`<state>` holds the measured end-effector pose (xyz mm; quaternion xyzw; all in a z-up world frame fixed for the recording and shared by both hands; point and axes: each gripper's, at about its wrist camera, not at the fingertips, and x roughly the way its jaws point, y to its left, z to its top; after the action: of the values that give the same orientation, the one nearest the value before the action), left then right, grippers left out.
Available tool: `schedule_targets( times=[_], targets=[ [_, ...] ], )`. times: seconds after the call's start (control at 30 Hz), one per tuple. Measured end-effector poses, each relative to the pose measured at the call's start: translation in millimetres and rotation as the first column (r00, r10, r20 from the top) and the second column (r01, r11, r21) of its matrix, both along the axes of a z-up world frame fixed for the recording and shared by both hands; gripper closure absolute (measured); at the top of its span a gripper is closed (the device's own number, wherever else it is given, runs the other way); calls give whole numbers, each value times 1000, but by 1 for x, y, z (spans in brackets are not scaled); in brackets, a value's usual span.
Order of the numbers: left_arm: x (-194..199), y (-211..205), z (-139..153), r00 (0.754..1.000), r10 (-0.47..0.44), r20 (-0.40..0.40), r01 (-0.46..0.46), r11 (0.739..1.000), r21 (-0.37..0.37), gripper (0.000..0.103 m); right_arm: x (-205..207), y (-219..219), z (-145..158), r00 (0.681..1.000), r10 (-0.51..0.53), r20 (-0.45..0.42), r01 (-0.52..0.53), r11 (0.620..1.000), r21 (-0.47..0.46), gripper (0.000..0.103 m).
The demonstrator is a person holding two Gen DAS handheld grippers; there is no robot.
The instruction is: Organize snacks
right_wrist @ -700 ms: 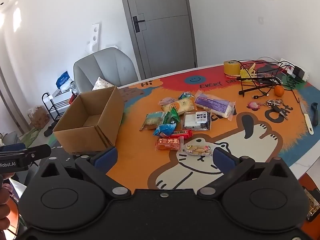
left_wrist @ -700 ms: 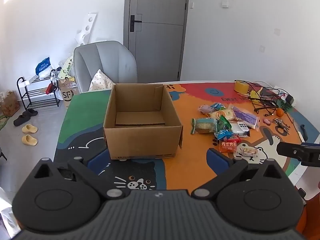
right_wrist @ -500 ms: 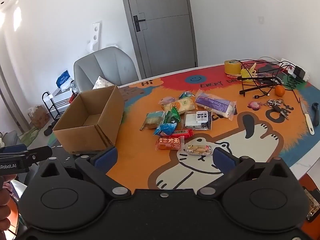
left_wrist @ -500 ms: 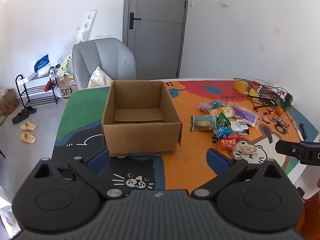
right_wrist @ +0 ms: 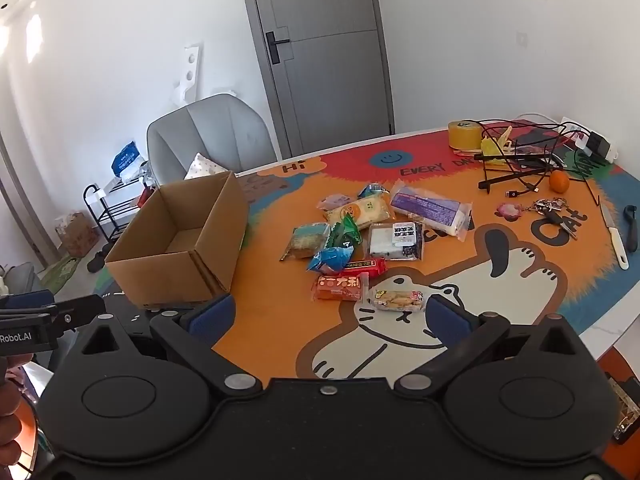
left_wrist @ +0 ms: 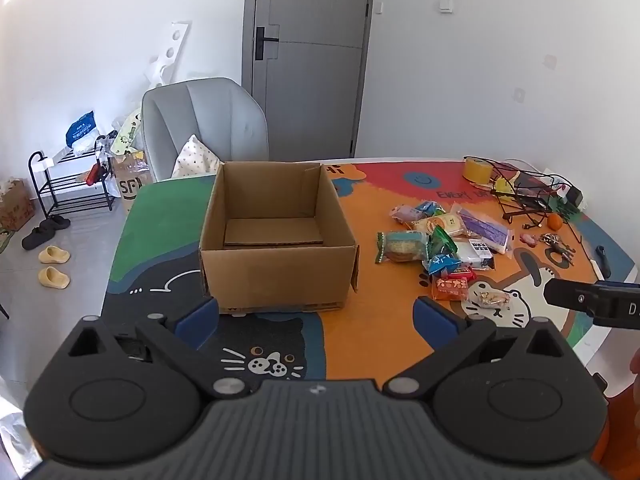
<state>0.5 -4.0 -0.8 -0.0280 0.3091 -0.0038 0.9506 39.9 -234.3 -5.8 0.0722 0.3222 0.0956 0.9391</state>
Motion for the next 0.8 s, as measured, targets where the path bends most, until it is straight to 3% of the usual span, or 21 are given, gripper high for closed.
schedule_targets(
  times=[0.8],
  targets=[
    [2,14,-3,999,32,-5,-32,999,-20,0,0,0,3,1000,-10,6,10,1000,-4,0]
  ],
)
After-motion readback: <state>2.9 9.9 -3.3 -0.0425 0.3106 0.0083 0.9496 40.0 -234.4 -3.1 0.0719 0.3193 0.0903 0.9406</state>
